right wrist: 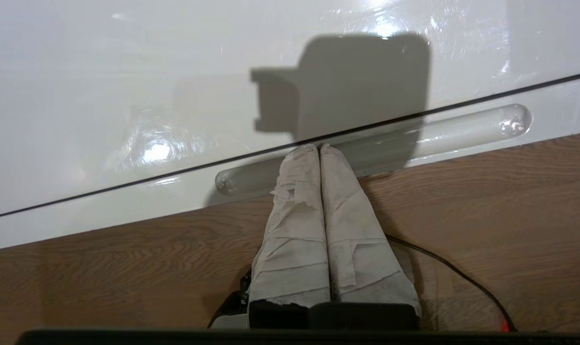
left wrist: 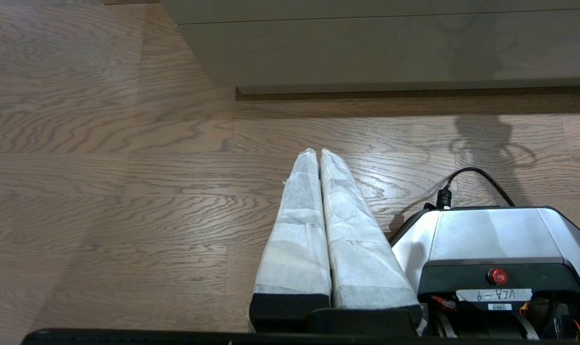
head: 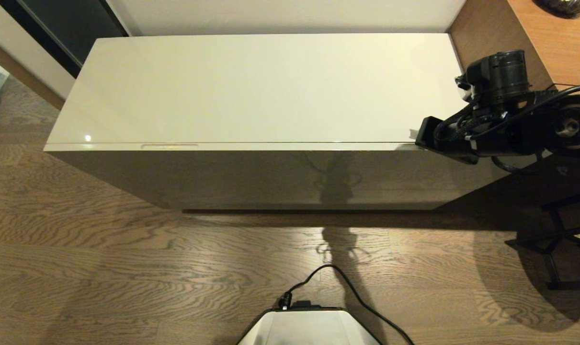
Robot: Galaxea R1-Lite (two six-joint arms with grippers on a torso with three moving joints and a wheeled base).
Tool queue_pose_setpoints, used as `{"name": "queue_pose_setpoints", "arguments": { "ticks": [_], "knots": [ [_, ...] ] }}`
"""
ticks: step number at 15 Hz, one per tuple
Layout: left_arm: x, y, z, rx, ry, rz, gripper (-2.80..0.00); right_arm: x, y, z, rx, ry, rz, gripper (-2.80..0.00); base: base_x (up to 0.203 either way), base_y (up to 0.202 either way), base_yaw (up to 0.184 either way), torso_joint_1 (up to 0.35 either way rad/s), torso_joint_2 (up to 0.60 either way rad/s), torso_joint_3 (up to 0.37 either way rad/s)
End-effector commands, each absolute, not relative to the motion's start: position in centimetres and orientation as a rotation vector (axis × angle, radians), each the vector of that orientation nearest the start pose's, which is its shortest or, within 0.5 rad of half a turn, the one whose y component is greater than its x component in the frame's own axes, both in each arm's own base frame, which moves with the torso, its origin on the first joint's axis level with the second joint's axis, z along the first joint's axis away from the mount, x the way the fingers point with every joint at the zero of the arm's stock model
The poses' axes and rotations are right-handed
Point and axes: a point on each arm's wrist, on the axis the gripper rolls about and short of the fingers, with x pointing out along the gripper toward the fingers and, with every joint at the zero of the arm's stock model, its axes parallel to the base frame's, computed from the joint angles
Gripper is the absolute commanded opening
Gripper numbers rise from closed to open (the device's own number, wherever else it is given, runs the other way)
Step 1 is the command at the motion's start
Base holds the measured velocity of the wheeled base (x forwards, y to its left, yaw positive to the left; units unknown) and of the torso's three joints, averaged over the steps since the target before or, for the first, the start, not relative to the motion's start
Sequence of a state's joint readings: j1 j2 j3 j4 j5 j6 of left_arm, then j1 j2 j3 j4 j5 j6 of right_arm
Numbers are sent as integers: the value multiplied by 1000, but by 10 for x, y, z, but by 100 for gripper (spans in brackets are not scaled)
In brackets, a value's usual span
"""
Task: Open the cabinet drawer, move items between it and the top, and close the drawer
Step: Open the drawer
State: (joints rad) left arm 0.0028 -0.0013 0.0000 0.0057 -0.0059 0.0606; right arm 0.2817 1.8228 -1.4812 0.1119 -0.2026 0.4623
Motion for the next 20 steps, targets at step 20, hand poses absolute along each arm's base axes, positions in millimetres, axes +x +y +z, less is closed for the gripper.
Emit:
{"name": "queue_pose_setpoints", "arguments": {
  "ticks": [20],
  "knots": [
    [-23,0,75,61,6,-3,-280,286,68,202,471,1069,-128,-280,0,0,0,0,0,0]
  ]
}}
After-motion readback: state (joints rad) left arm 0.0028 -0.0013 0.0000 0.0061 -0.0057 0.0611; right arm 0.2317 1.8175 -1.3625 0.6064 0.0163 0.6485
